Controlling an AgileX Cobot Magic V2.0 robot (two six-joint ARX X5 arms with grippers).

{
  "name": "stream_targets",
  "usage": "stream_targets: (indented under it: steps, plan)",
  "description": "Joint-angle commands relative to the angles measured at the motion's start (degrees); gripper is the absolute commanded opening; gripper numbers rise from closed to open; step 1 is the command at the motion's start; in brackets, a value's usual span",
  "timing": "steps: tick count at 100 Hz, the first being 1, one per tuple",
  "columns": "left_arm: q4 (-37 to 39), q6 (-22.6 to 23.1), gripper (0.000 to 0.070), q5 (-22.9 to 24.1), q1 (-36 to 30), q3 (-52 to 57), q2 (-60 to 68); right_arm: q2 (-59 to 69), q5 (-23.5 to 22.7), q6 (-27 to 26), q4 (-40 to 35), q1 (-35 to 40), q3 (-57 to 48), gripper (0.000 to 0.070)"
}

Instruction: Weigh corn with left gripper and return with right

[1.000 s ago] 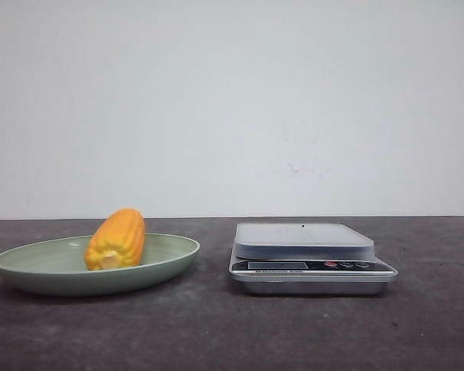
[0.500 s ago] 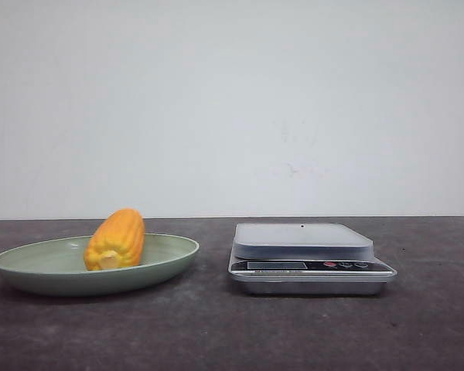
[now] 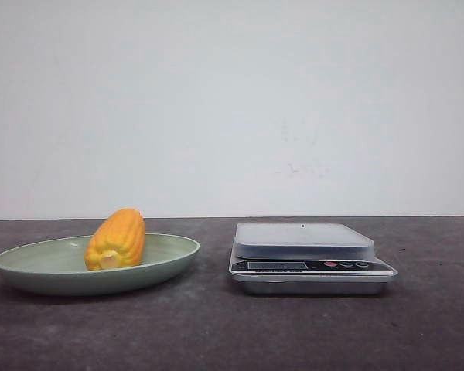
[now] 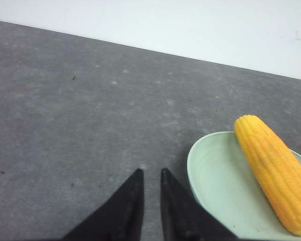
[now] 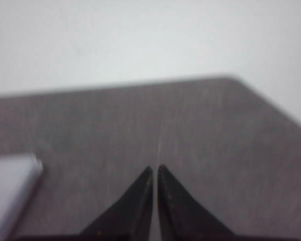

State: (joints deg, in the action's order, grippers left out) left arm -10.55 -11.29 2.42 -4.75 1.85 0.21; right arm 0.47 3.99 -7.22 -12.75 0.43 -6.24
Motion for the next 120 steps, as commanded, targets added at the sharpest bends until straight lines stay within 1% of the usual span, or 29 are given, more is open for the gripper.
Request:
stream_targets:
  steps: [1, 17, 25, 41, 120]
  plan:
    - [-0.52, 0.76, 0.0026, -0.20, -0.02, -0.72, -0.02, -0.24, -0.20, 0.70, 1.62, 0.07, 1.64, 0.0012]
    - [-0.52, 0.76, 0.0026, -0.20, -0.02, -0.72, -0.02, -0.24, -3.85, 0.55, 1.95, 0.11, 5.55, 0.0012]
    - [-0.52, 0.76, 0.0026, -0.20, -0.02, -0.72, -0.02, -0.24, -5.38, 1.66, 2.34, 0.20, 5.55, 0.0012]
    - [-0.52, 0.76, 0.0026, -0.20, -0.02, -0.72, -0.02, -0.24, -5.49, 1.68, 3.91, 0.20, 5.55, 0.0012]
    - [-0.52, 0.76, 0.0026, -0.20, -0.02, -0.72, -0.02, -0.24, -5.49, 1.68, 3.89, 0.20, 5.55, 0.0012]
